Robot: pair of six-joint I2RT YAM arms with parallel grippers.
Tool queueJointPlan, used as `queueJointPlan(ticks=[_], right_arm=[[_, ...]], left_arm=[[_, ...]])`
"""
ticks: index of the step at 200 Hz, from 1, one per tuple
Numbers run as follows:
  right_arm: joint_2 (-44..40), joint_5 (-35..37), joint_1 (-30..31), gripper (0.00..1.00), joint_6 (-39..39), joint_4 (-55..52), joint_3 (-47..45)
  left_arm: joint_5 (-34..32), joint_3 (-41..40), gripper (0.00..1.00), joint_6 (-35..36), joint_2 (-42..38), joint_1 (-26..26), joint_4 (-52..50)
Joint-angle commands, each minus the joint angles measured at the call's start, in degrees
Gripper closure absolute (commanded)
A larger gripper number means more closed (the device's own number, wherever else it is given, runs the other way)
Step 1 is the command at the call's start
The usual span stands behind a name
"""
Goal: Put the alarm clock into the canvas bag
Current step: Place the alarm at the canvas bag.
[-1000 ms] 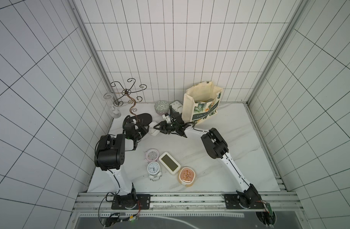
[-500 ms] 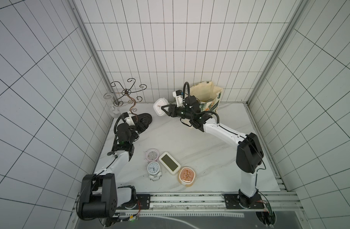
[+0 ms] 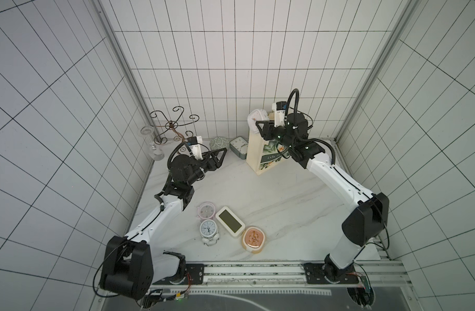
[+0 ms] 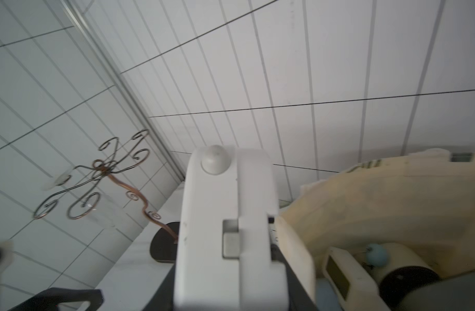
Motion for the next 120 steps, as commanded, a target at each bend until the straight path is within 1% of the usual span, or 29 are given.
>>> queueJointPlan(ticks=[1, 39, 62, 74, 93, 99, 120], right_arm=[[3.5, 2.6, -3.8, 0.66, -2.8, -3.2, 10.5], [13.7, 1.7, -9.0, 0.67, -3.1, -7.8, 20.1], [21.0, -0.2, -10.9, 0.68, -2.6, -12.4, 27.7], [23.7, -1.2, -11.3, 0.68, -2.5, -14.0, 29.9], [27.5, -4.6, -11.8, 0.68, -2.1, -15.1, 32.4], [28.8, -5.8, -11.9, 0.68, -1.9, -17.3, 33.6], [32.3, -10.5, -12.5, 0.69, -1.0, -20.1, 35.9]], left_arm=[[-1.8, 4.8, 0.33, 1.9, 4.5, -2.5, 0.0], [-2.4, 10.8, 0.33, 2.7, 11.9, -5.2, 0.3], [-2.0, 13.5, 0.33, 3.0, 15.8, -5.8, 0.3], [-1.8, 14.7, 0.33, 3.1, 17.6, -6.0, 0.4], [-1.0, 16.3, 0.33, 3.0, 20.0, -6.1, 0.7], [-0.7, 16.7, 0.33, 3.1, 20.6, -6.0, 0.7], [-0.4, 17.8, 0.33, 3.1, 22.4, -6.0, 0.9]])
